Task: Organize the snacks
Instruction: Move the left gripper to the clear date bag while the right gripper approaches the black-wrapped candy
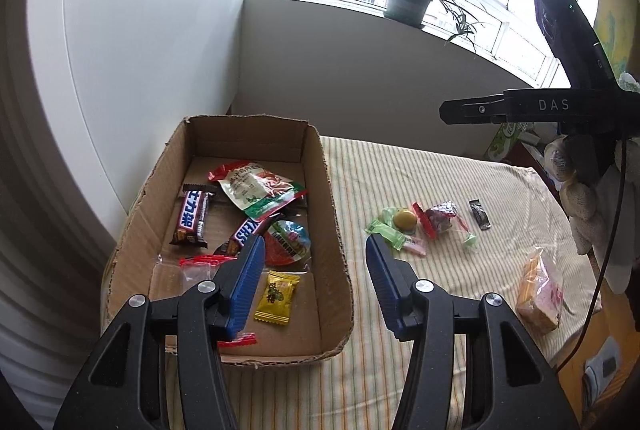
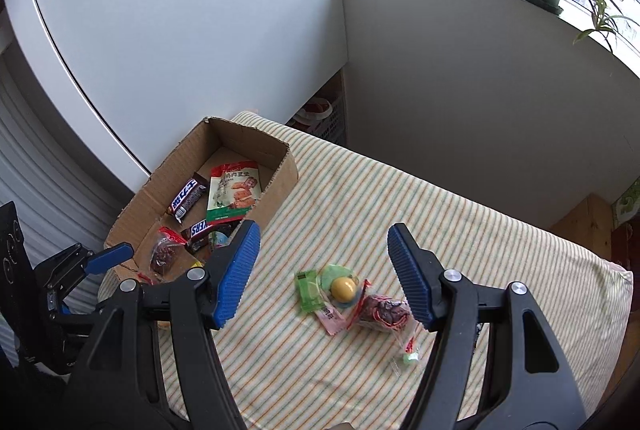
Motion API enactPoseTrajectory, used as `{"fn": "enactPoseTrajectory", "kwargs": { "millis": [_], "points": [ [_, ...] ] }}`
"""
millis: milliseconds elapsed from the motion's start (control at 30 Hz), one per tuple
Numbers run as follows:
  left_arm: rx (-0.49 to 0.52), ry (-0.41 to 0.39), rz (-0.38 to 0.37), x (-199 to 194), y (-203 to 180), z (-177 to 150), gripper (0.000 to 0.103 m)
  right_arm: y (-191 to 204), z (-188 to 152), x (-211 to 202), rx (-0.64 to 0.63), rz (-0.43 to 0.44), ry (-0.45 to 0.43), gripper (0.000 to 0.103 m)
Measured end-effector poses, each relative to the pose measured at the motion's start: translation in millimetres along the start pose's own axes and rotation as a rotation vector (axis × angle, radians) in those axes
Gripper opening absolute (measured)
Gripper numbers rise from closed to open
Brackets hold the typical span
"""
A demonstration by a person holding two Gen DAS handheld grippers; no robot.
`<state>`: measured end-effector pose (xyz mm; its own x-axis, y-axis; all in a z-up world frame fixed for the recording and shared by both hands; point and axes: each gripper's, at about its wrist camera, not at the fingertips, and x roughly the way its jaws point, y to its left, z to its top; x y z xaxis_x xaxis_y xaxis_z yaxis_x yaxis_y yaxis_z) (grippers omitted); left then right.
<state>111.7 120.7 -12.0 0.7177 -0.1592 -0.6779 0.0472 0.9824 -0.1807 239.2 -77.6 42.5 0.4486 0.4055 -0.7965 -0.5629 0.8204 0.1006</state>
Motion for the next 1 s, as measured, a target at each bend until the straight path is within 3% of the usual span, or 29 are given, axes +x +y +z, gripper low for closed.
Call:
{"fn": "enactPoseTrajectory", "kwargs": {
  "millis": [567,867,1000],
  "points": [
    [0.087,0.059,-0.096,25,-74,-12,0.052,-89,-82,-7,0.057,-0.119,0.123,0.069],
    [0.154,0.098,-0.121,50,-111,-8,0.052,-118,-99,7,0.076,-0.127,0.177,0.069],
    [0.233,0.117,-0.126,66,-131,-1,0.052,-135,-101,15,0.12,-0.099,0.198,0.069]
  ]
}}
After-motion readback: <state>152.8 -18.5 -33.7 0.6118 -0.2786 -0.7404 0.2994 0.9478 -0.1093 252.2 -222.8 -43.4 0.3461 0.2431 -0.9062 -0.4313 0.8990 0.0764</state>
